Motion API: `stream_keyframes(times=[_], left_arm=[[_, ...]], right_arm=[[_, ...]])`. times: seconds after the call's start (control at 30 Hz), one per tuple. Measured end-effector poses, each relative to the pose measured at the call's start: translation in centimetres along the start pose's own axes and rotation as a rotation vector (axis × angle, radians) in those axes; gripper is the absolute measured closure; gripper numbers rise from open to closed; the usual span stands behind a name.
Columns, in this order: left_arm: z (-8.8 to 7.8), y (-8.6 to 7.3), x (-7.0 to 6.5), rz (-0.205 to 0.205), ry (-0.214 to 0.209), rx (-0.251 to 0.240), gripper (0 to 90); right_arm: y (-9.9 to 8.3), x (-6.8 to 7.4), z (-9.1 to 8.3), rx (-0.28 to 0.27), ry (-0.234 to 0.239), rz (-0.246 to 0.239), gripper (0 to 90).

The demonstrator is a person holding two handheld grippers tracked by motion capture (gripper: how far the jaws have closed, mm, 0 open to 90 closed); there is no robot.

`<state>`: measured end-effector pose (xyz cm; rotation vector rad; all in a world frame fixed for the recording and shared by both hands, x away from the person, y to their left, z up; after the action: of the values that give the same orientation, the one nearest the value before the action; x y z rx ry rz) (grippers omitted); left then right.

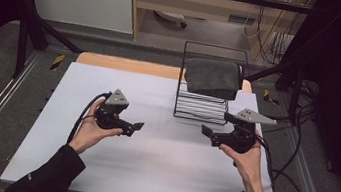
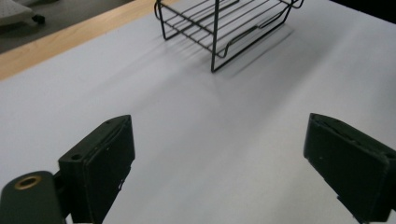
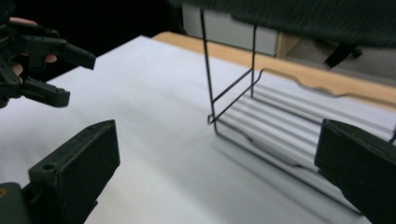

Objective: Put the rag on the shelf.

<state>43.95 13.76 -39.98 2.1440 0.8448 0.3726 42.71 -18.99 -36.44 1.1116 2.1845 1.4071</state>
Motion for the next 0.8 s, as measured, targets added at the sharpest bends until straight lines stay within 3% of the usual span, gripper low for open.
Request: stream_keyframes(times=[0.1,0.37,0.8], left_arm=[[-0.2,-1.9,0.2,-0.003,0.015,0.009,7.8],[-1.5,-6.4,1.6,-0.06,0.014,0.001,8.5],[-2.9,-11.9,3.6,-0.09,0.028,0.026,8.3]], right_arm=[[-1.4,0.4,0.7,0.025,0.03,-0.001,0.8],[-5.6,0.0,1.9,0.103,0.043,0.018,0.8],[-11.2,-1.8,0.8,0.151,0.078,0.034,0.9]])
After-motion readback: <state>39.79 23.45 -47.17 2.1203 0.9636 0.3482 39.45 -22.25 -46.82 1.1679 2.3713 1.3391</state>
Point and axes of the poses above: each handheld gripper's, and its own axes: z roughly forward along the jaws, y roughly out of its top, x roughly to its left, the point moved 5 cm from there along z, roughly forward along the jaws, and after that the axes turned 4 degrees about x, right-handed, at the moved point
